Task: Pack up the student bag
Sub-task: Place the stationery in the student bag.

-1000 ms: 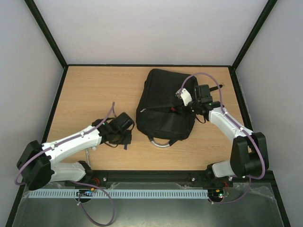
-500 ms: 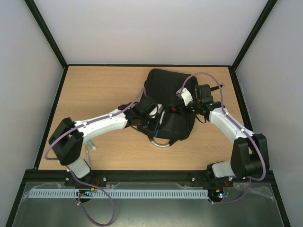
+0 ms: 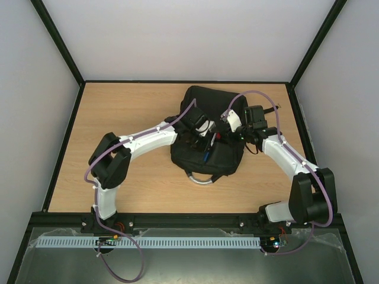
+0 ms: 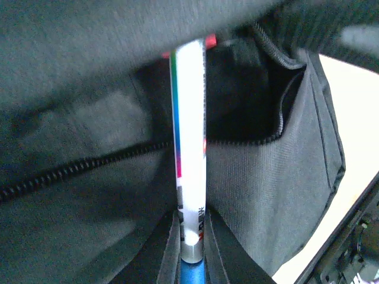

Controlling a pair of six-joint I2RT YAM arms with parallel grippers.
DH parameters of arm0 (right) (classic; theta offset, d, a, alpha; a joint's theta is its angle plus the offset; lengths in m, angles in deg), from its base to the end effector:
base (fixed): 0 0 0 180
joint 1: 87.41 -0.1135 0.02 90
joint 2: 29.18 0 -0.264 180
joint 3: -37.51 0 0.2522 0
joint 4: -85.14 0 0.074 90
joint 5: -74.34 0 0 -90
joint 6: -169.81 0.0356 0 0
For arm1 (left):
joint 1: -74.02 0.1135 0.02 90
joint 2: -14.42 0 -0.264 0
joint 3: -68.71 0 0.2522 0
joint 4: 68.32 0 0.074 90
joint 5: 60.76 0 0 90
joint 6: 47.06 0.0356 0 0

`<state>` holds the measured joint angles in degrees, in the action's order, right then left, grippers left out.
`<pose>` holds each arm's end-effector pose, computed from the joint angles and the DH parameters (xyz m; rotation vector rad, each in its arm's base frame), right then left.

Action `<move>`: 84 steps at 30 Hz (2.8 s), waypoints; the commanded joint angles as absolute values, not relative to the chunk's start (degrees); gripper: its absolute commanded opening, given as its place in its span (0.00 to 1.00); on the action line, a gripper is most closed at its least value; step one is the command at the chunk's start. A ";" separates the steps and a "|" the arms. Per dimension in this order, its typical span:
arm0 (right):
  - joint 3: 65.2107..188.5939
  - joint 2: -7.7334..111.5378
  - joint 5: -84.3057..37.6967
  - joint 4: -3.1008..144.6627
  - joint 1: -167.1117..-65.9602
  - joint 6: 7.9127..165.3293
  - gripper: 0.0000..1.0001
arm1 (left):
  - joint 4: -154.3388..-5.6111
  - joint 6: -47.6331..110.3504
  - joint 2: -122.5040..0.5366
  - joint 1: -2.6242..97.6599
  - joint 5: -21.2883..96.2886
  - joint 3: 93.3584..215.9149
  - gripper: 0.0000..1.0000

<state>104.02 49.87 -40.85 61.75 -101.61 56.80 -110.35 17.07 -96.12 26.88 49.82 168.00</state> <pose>0.2891 0.0888 0.2556 -0.9150 1.9525 0.3933 0.2793 -0.3194 0.2255 0.6546 2.6095 -0.9221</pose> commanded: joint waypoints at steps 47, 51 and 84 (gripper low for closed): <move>104.07 48.49 -43.27 59.86 -100.96 56.05 0.01 | -110.20 15.11 -93.95 24.79 34.14 166.25 0.10; 104.06 48.52 -43.31 59.81 -100.93 56.08 0.01 | -109.12 14.98 -95.88 24.88 32.66 169.62 0.02; 104.05 48.61 -43.52 59.73 -100.62 55.81 0.01 | -103.14 7.78 -90.14 24.51 31.04 162.66 0.45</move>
<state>104.02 49.56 -41.12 61.33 -100.91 56.41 -99.58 6.80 -98.13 24.74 31.65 168.22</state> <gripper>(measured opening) 0.012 0.404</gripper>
